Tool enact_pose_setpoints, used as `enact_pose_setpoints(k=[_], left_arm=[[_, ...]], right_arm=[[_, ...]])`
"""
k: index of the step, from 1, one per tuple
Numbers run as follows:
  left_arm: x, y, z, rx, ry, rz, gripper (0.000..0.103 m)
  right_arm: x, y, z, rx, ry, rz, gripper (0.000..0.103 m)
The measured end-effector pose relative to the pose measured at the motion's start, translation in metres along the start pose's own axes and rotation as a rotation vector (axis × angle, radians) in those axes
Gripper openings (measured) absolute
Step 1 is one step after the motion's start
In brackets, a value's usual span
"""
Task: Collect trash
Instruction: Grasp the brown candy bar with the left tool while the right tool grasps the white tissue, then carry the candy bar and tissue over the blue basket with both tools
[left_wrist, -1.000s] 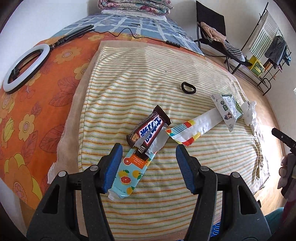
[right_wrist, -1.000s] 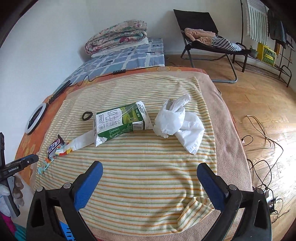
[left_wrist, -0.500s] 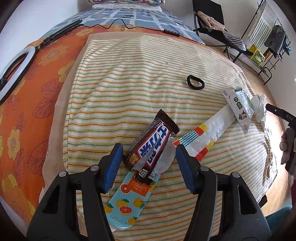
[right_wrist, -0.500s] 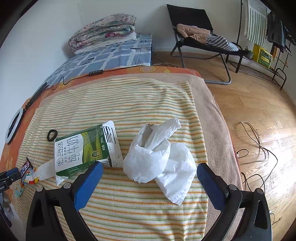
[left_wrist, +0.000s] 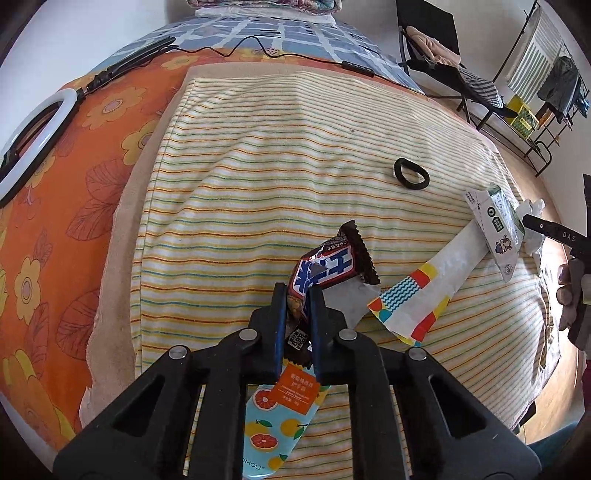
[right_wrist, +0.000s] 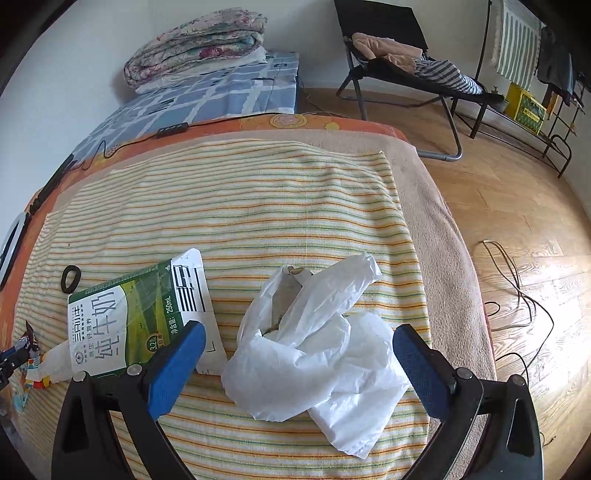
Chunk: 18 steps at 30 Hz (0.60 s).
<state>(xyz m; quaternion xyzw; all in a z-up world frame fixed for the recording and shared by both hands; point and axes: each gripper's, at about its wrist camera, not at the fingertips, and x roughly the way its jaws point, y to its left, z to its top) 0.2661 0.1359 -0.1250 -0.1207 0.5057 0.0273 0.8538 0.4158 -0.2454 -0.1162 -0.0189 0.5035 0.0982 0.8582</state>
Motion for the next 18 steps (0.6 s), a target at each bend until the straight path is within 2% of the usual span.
enact_pose_setpoints(k=[2,6,8,13,18], left_arm=[[-0.001,0.0,0.0,-0.003,-0.006,0.003,0.01],[-0.006,0.001,0.0,-0.008,-0.026,0.008,0.01],[-0.009,0.002,0.001,-0.013,-0.035,0.008,0.009],[-0.019,0.003,0.002,-0.023,-0.065,0.016,0.009],[-0.038,0.001,0.001,-0.023,-0.098,0.009,0.009]], right_arm=[[0.003,0.0,-0.002,0.002,0.018,0.024,0.093],[0.006,-0.001,-0.005,0.008,0.031,0.057,0.068],[0.004,-0.005,-0.006,0.022,0.029,0.104,0.055],[-0.009,-0.007,-0.009,0.026,-0.005,0.125,0.05],[-0.033,-0.001,-0.01,0.003,-0.055,0.123,0.05]])
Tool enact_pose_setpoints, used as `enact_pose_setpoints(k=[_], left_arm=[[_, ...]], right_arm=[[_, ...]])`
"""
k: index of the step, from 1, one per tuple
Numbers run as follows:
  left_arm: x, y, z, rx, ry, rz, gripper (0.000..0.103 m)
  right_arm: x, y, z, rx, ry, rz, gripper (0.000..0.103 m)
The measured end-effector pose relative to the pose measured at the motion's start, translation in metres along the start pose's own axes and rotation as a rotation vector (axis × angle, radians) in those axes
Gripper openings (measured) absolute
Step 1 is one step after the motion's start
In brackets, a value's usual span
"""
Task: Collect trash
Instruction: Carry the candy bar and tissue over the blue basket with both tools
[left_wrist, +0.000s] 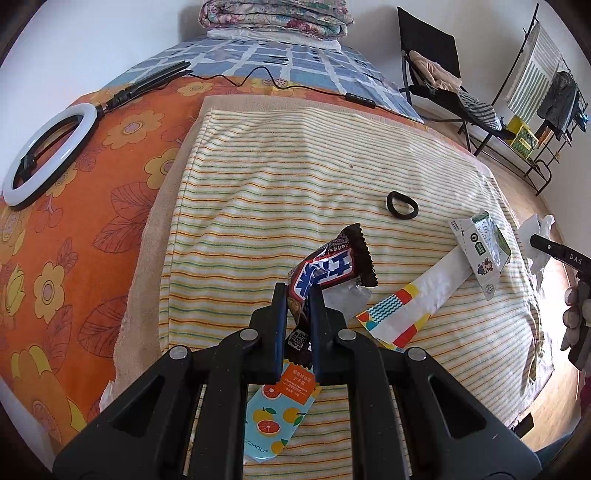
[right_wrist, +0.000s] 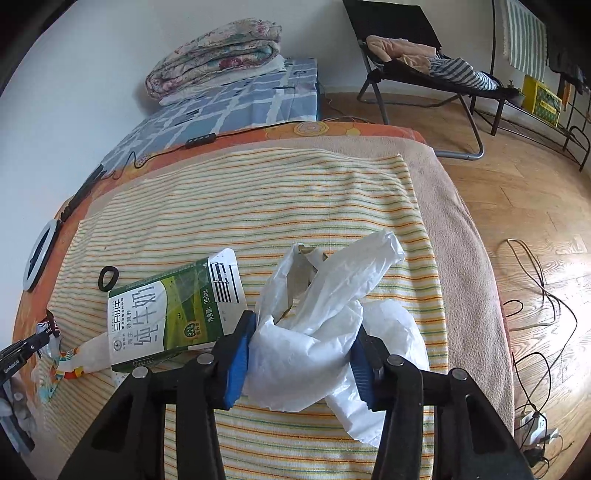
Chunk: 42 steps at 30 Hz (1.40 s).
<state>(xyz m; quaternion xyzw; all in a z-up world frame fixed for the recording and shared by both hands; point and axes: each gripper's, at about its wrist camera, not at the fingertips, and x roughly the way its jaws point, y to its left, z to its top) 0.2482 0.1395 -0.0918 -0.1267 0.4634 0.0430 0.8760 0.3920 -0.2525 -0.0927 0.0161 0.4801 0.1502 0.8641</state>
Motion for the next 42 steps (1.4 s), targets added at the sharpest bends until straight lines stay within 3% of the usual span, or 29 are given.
enact_pose_setpoints(k=[10,25,42], left_arm=[[-0.054,-0.03,-0.015,0.048,-0.059,-0.053,0.009],[-0.128,-0.067,-0.099,0.116,-0.077,-0.073,0.009],[-0.13,-0.079,-0.208,0.098,0.045,-0.101,0.009]], right_arm=[[-0.067,0.036,-0.02,-0.074,-0.069,0.07,0.05],[-0.145,0.1,-0.106,-0.19,-0.076,0.21,0.05],[-0.162,0.147,-0.228,-0.268,0.027,0.298,0.05]])
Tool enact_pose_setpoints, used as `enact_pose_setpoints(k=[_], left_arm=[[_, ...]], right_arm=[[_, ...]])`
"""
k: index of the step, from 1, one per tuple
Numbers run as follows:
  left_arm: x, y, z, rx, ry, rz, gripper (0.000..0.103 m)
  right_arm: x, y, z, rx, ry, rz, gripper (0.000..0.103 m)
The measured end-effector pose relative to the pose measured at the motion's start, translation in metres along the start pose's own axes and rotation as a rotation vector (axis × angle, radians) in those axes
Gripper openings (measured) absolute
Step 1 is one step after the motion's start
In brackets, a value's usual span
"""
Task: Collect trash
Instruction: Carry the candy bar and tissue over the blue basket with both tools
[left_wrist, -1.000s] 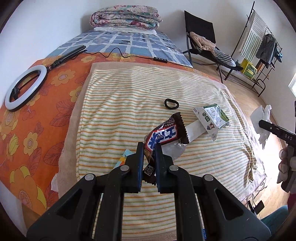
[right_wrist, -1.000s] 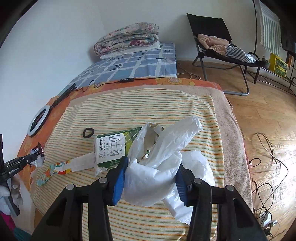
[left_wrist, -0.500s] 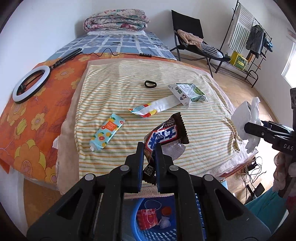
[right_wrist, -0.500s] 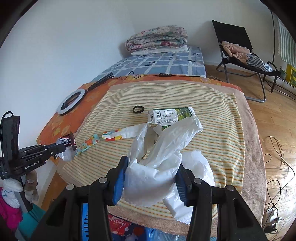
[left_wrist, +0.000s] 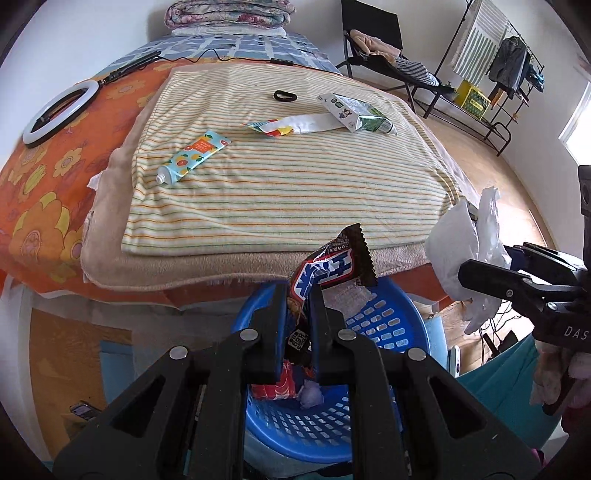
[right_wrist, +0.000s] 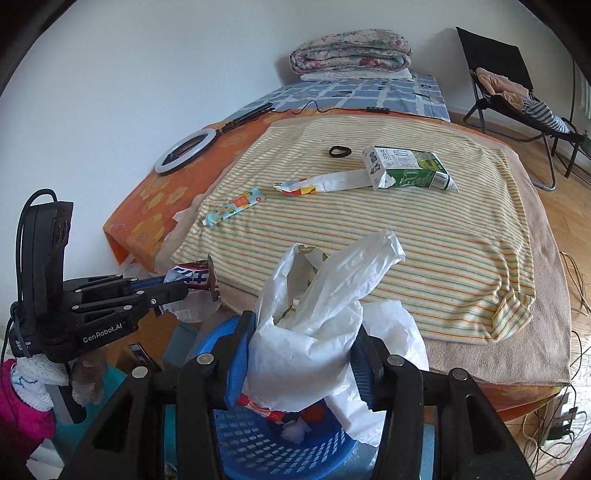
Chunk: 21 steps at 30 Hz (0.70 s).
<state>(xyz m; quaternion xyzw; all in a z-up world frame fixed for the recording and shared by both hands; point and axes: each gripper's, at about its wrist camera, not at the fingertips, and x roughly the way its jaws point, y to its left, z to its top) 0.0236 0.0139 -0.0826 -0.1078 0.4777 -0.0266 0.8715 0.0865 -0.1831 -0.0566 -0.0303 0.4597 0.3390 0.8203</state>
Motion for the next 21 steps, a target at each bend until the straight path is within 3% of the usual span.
enact_pose_setpoints(k=[11,21], left_arm=[[0.027,-0.002,-0.039,-0.005,0.092,0.012,0.009],[0.049,-0.005,-0.055,0.0,0.154,0.028,0.009]], right_arm=[[0.021,0.016,-0.044,0.005,0.082,0.003,0.05],[0.046,0.013,-0.067,0.028,0.154,0.001,0.052]])
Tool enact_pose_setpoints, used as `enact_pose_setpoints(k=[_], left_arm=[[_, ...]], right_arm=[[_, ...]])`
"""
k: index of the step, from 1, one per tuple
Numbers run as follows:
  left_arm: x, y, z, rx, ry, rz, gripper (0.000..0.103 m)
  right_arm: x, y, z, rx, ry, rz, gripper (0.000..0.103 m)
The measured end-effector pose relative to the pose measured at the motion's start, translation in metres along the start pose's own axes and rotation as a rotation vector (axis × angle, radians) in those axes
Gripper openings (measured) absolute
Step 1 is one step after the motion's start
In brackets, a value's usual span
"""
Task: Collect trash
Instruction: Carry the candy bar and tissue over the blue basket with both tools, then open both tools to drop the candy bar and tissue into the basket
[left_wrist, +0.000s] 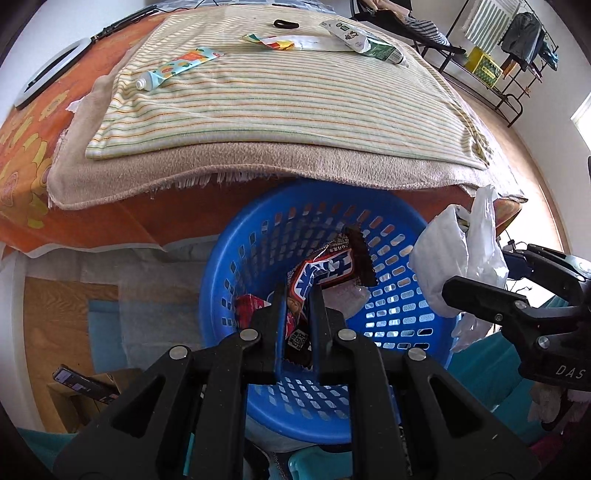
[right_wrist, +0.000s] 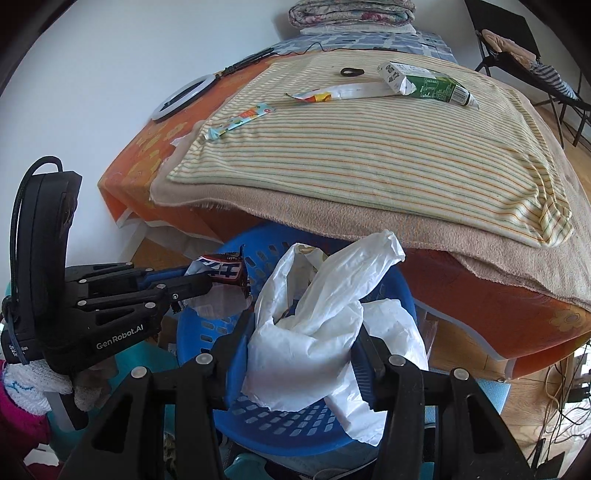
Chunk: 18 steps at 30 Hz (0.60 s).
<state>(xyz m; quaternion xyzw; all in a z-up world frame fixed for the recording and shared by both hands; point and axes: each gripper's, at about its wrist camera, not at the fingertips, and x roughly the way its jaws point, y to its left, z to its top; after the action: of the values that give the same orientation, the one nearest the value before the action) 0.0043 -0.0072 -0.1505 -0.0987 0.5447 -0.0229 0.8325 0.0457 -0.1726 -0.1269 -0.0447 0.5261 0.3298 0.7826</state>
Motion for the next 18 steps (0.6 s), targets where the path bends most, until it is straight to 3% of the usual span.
enact_pose_setpoints(k=[17,18], left_arm=[[0.015,0.0,0.0,0.003,0.036,0.019,0.009],[0.016,-0.001,0.0,0.002,0.039,0.018,0.014]], right_arm=[[0.015,-0.013,-0.005,0.049,0.035,0.012,0.056],[0.015,-0.013,-0.005,0.05,0.035,0.011,0.057]])
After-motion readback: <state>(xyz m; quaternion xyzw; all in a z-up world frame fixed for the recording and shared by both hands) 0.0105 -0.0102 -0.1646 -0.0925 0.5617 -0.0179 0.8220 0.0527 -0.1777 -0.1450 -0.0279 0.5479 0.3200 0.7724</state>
